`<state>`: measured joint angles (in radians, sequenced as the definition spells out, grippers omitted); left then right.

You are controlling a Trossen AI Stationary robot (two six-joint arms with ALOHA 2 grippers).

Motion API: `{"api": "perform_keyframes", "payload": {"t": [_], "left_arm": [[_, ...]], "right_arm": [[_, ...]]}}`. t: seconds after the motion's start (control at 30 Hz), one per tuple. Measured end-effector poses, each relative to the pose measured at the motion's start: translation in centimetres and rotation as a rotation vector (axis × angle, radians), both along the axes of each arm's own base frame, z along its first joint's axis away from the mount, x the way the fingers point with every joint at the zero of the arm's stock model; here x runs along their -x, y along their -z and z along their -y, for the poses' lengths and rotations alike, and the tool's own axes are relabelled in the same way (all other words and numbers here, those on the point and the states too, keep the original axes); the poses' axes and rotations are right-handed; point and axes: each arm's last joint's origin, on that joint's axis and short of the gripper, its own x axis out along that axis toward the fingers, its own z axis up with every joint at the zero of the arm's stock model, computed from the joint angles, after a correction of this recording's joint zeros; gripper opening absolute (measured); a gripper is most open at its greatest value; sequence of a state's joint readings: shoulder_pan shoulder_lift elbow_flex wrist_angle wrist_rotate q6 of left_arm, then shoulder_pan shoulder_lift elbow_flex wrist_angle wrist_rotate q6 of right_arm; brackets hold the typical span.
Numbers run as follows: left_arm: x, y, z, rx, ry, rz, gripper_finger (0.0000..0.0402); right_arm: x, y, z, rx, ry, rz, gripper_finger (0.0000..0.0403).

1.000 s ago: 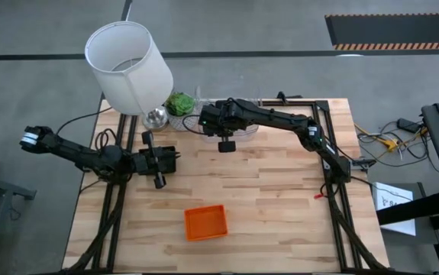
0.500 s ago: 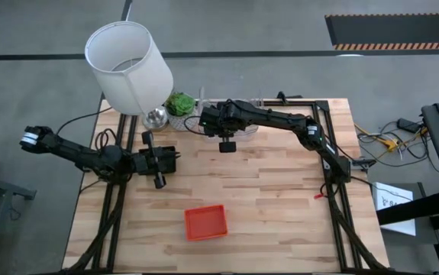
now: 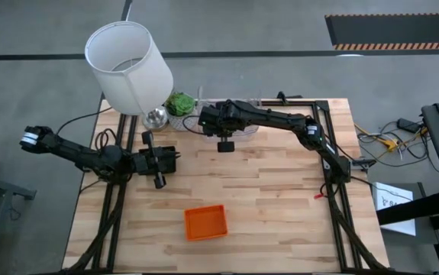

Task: Stack baskets by color
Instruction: Stack the transparent bin on the stacked transparent bins, then return to Home Position

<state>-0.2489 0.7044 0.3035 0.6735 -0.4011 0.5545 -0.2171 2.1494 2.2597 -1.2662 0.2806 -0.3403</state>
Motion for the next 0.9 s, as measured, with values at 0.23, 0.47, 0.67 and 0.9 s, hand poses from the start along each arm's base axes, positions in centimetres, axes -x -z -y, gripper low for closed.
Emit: {"api": "perform_keyframes", "payload": {"t": [0.23,0.47,0.67,0.9], "left_arm": [[0.0,0.0,0.0,0.000,0.000,0.000,0.0019],[0.0,0.0,0.0,0.000,0.000,0.000,0.0019],[0.0,0.0,0.0,0.000,0.000,0.000,0.0019],[0.0,0.0,0.0,0.000,0.000,-0.001,0.0019]], "right_arm": [[0.3,0.0,0.6,-0.006,0.025,-0.011,0.0029],[0.3,0.0,0.7,0.001,0.024,-0.012,0.0083],[0.3,-0.6,0.6,0.014,0.007,-0.007,0.0113],[0.2,-1.8,0.7,0.028,-0.006,0.036,0.0108]]}}
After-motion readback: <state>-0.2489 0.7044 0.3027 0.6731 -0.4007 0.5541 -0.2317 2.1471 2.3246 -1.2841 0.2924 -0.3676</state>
